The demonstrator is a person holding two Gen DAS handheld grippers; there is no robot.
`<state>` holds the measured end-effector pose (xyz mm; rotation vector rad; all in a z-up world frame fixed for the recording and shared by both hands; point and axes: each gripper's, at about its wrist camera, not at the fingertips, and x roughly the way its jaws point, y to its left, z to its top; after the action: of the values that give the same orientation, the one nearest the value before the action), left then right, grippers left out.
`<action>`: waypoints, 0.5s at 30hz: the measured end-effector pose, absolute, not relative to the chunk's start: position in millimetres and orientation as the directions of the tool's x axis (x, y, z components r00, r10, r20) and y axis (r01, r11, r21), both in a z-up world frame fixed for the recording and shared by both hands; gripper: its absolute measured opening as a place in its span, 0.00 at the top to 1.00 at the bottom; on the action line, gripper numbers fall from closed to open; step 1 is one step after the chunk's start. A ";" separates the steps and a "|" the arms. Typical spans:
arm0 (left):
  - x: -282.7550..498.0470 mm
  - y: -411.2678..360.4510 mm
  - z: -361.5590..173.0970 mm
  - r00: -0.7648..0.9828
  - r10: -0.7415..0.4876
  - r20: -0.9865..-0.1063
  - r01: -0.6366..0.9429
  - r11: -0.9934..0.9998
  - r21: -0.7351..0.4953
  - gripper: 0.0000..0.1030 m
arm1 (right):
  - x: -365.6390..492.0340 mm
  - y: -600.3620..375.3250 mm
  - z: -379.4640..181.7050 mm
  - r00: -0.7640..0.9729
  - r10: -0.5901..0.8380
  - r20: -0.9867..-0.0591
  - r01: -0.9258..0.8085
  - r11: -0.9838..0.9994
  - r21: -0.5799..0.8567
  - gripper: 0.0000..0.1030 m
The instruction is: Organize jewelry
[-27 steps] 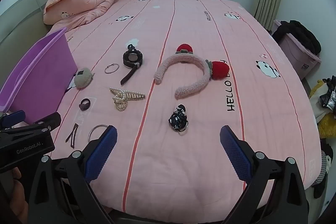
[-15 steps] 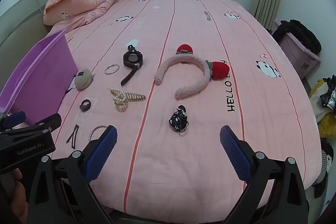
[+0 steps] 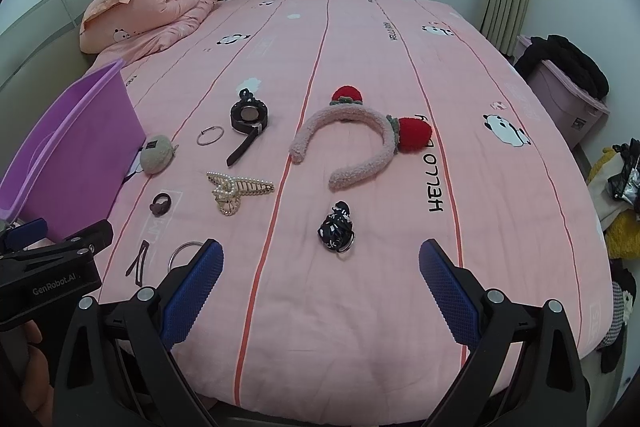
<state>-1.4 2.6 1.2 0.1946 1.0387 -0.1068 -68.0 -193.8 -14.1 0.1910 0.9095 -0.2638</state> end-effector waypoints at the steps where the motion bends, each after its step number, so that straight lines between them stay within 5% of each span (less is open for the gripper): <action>1: -1.4 2.7 1.6 0.505 0.003 -0.863 0.180 0.978 0.109 0.06 | -68.5 -193.8 -13.8 0.586 -0.145 -0.797 0.306 0.951 0.052 0.09; 15: -2.0 6.4 3.6 0.514 0.002 -0.858 0.171 0.980 0.105 0.06 | -70.1 -194.5 -10.6 0.591 -0.148 -0.793 0.309 0.949 0.054 0.09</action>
<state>-2.0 6.4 3.6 0.1843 1.0272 -0.1020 -70.1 -194.5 -10.6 0.1937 0.9013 -0.2679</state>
